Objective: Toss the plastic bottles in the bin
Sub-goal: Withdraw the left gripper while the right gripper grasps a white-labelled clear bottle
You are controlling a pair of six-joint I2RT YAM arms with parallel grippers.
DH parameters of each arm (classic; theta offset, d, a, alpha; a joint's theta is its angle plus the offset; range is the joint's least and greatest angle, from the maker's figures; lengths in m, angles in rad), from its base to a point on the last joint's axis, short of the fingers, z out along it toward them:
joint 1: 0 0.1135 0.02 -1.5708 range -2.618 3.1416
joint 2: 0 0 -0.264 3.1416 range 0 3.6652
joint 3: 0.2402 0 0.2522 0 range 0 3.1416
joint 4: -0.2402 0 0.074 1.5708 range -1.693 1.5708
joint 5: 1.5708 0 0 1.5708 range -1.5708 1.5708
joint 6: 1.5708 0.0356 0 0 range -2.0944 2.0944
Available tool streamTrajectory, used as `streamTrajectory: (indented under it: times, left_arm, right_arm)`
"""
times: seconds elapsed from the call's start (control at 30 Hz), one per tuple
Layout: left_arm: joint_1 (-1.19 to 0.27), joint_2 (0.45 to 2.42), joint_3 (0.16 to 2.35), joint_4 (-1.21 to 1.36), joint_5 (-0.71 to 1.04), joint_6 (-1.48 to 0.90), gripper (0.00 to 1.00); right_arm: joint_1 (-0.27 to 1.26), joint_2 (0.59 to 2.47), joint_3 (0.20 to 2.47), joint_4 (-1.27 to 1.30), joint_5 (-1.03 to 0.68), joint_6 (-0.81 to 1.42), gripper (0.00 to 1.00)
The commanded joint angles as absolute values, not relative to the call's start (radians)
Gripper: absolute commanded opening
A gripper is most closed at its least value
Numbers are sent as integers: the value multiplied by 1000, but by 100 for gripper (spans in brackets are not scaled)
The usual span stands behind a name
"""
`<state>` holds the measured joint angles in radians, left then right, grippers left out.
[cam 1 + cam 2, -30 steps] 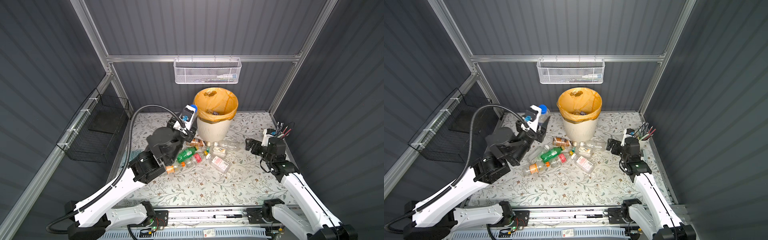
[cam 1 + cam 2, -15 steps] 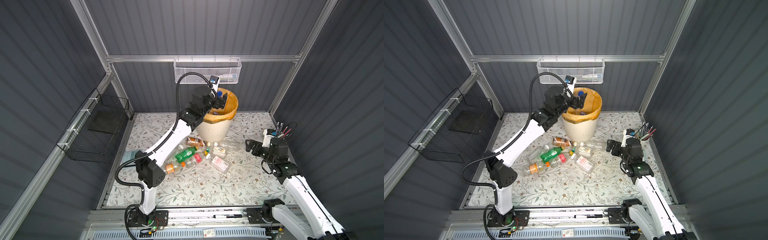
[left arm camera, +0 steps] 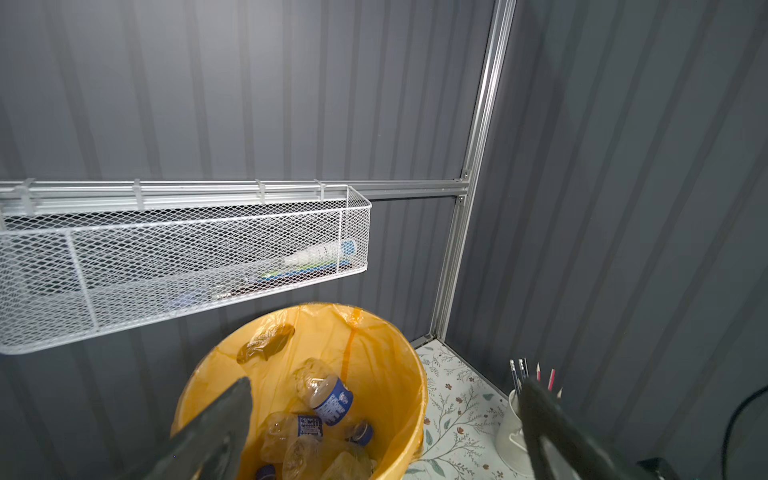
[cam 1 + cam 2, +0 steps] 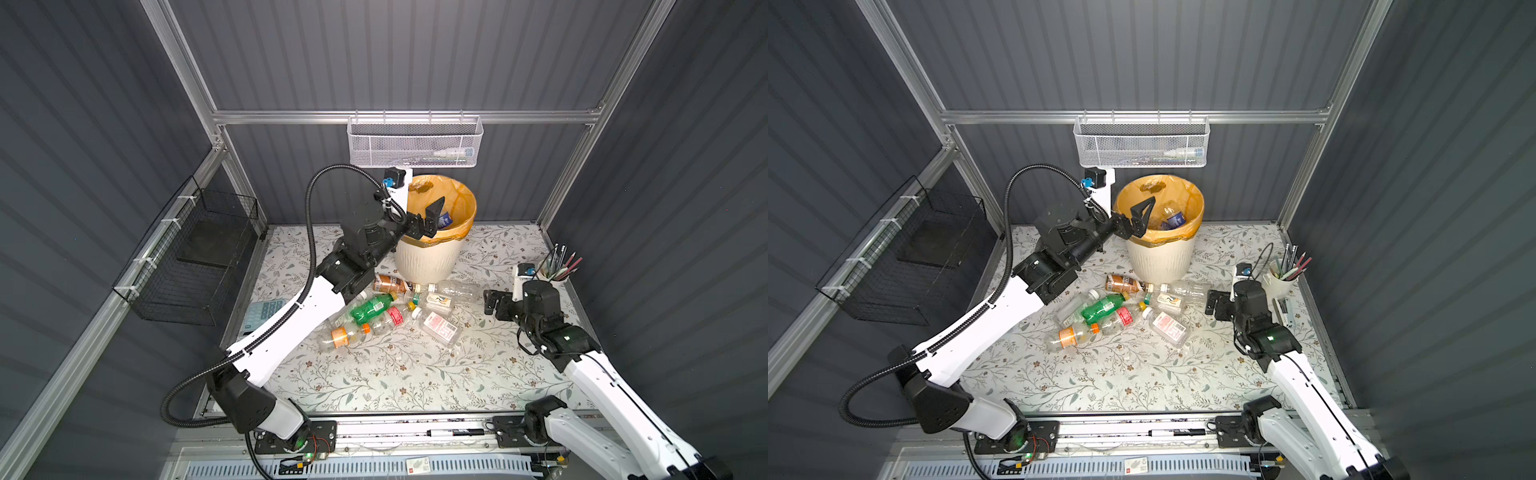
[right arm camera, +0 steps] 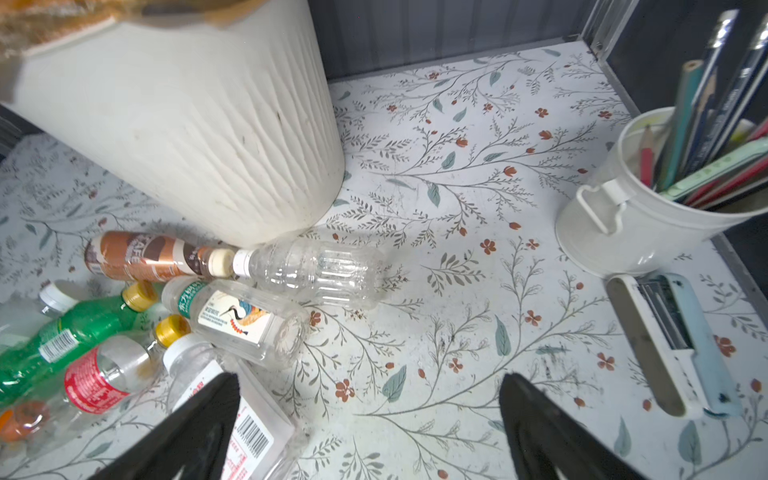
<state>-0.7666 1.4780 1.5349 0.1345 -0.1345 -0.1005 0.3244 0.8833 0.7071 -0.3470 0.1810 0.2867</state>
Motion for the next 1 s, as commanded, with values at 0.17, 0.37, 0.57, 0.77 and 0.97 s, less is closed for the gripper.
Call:
streamTrajectory:
  times: [0.17,0.37,0.57,0.77,0.97]
  left_arm:
    - [-772,1301,1146,222,-271,-163,100]
    - [-773,1099,867,320,-346,-228,100]
    - [-772,966,760,175,-459,-249,100]
    - [-772,856,674,75,-537,-279,100]
    - [-772,824,651,20,-569,-296,100]
  right_arm:
    - [570,1065,808,-382,320,227,99]
    - [737,1264,894,-439,298,226,99]
    - [770,1426,969,-500,219,206,99]
    - [770,1479,982,-487,103,190,99]
    - [769,1594,1038,-523,77,160,99]
